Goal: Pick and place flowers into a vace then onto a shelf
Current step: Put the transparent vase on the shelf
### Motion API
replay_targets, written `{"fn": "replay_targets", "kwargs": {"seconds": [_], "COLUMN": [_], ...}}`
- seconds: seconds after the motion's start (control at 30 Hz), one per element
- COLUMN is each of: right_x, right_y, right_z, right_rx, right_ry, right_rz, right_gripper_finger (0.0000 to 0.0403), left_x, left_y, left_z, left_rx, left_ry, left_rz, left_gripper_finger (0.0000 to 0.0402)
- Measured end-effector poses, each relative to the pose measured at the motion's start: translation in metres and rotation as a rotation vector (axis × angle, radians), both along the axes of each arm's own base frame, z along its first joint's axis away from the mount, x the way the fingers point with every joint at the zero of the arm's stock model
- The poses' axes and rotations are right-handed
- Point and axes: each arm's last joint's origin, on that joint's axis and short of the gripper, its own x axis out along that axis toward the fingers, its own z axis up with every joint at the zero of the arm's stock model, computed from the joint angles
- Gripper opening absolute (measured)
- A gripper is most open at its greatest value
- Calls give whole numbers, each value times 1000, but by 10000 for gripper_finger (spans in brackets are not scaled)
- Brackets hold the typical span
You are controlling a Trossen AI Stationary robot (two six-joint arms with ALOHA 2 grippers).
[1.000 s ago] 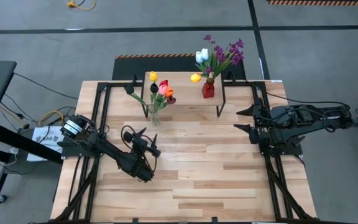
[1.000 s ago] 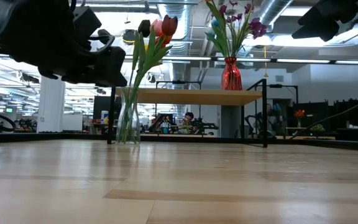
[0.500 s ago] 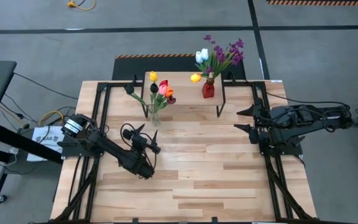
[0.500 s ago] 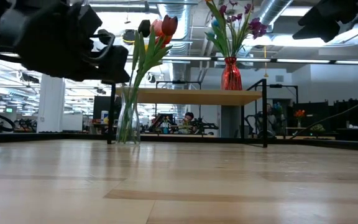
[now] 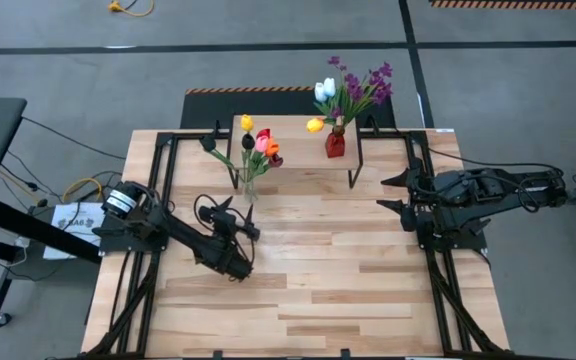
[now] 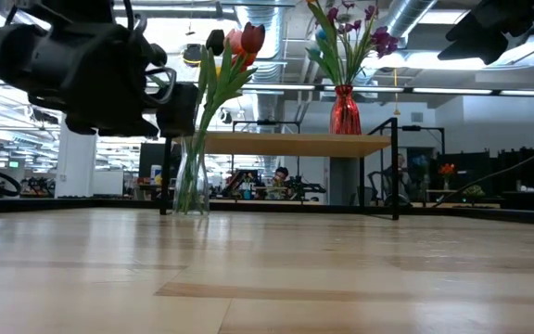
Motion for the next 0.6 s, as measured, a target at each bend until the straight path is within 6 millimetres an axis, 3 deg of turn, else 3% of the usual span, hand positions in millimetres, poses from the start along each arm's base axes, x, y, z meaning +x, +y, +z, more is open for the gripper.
{"fn": "replay_targets", "kwargs": {"seconds": [0.6], "right_x": [0], "right_y": [0], "right_z": [0], "right_rx": [-1], "right_ry": [5], "right_rz": [0], "right_gripper_finger": [268], "left_x": [7], "left_y": [18], "left_z": [-1], "left_rx": [24], "left_ry": [-2], "left_rz": [63], "left_gripper_finger": [310]}}
